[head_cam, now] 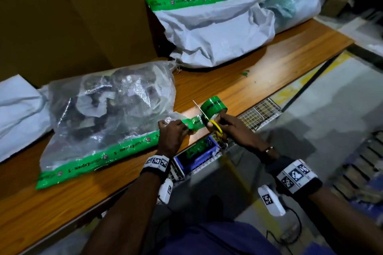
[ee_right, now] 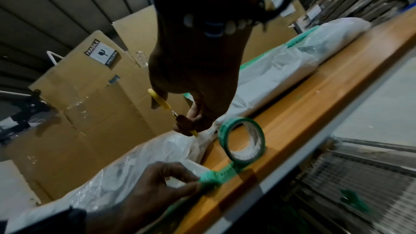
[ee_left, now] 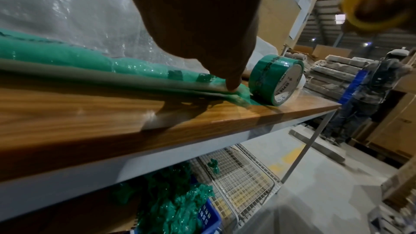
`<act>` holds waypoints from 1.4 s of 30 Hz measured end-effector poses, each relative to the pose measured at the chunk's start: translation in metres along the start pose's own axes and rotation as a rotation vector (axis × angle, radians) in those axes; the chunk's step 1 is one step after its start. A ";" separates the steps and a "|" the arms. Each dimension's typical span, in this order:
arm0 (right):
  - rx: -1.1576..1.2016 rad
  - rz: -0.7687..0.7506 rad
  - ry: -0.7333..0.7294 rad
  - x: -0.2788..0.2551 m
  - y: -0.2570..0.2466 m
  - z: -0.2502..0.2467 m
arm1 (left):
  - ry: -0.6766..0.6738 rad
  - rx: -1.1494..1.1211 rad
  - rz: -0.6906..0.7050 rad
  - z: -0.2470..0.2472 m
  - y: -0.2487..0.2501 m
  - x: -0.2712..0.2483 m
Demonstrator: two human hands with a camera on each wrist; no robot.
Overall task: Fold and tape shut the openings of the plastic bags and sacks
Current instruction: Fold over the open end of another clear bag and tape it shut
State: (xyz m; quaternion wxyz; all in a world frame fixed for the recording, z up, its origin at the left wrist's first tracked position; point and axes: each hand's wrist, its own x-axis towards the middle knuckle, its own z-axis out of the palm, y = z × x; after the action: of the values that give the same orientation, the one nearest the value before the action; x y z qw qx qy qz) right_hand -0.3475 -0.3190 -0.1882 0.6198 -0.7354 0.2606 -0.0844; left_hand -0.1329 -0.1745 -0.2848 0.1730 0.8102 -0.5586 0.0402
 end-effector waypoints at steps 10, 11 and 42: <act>0.192 0.282 0.009 -0.025 0.084 0.031 | -0.031 0.003 0.021 -0.011 -0.001 0.007; 0.216 0.302 0.007 -0.023 0.089 0.032 | -0.027 -0.004 0.020 -0.012 -0.001 0.007; 0.263 0.215 -0.015 0.033 0.099 0.032 | -0.004 0.053 -0.017 -0.016 0.011 0.007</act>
State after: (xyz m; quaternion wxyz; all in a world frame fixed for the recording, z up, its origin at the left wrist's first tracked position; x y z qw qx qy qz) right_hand -0.3326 -0.3171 -0.2966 0.7181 -0.6164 0.3199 -0.0455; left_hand -0.1383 -0.1787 -0.2657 0.1506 0.8193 -0.5508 0.0520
